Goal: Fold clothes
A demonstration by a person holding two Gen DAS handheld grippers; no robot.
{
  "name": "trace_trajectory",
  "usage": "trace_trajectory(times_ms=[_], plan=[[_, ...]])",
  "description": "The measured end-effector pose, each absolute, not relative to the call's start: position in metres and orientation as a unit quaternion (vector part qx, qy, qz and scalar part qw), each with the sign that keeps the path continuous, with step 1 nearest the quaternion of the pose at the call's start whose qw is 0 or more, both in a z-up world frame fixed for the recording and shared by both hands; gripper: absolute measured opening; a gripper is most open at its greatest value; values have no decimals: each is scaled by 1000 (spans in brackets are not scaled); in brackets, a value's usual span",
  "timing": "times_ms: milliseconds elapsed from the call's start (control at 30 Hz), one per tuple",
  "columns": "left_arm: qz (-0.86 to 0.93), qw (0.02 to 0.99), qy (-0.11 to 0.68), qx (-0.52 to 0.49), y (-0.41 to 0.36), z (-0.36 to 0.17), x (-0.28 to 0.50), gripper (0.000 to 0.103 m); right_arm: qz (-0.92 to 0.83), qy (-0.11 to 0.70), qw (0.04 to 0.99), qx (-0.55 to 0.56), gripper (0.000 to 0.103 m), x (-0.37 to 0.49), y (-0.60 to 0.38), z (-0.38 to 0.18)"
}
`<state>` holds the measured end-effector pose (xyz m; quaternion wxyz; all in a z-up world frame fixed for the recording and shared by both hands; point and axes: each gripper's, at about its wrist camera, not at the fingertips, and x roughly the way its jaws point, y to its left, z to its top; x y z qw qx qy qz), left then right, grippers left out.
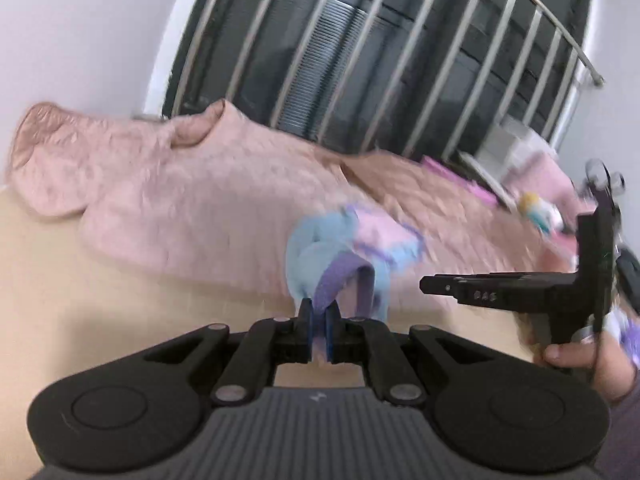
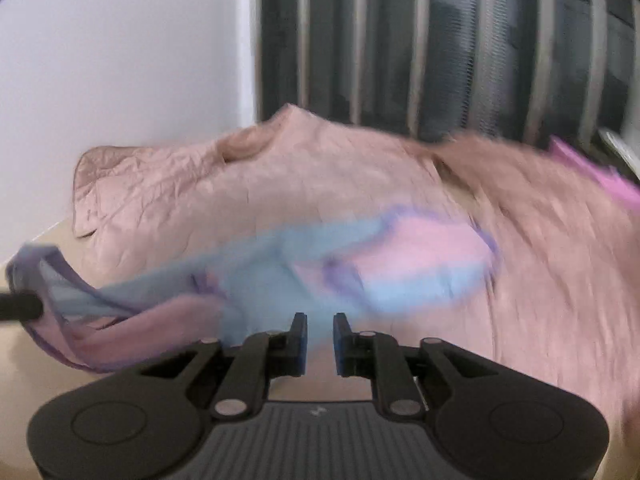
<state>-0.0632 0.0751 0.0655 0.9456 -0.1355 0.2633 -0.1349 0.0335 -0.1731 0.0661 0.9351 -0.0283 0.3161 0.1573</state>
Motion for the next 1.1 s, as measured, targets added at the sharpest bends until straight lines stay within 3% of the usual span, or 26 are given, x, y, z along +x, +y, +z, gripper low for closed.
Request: trace_trajectory(times_ms=[33,100,133,167,233,300,400,433,500,567,600,767,867,967,1100], plan=[[-131,944,262,-150,78,60,-78,5,169,325,930,-3,22,18,-179,61],[-130,937,262,-190,87,51,-99,5,196,342,918,53,42,-14,-182,51],[-127,934,265,-203,91,47,-107,5,202,345,914,63,47,-22,-179,47],[-121,932,273,-204,92,44,-112,8,207,349,911,74,49,-30,-176,44],[-95,936,285,-183,90,42,-122,27,198,348,912,91,49,-39,-167,43],[-108,940,283,-157,88,45,-133,39,180,347,913,119,49,-37,-163,47],[-109,953,259,-115,83,55,-148,51,151,362,910,136,49,-22,-159,44],[-108,956,254,-101,81,57,-150,55,146,369,908,132,47,-16,-157,39],[-107,961,244,-70,77,62,-154,55,138,382,904,132,5,-8,-151,30],[-113,964,241,-27,73,66,-153,60,136,376,906,137,2,-13,-152,31],[-132,958,253,-5,69,65,-151,72,137,364,913,124,2,-24,-151,38],[-168,947,257,96,48,53,-150,71,138,330,932,57,2,-84,-167,64],[-171,946,254,104,49,56,-139,72,135,328,933,50,2,-113,-180,61],[-212,928,289,103,47,52,-121,72,128,333,933,33,9,-132,-185,54],[-220,903,323,176,33,28,-110,69,107,335,936,-11,39,-142,-184,44]])
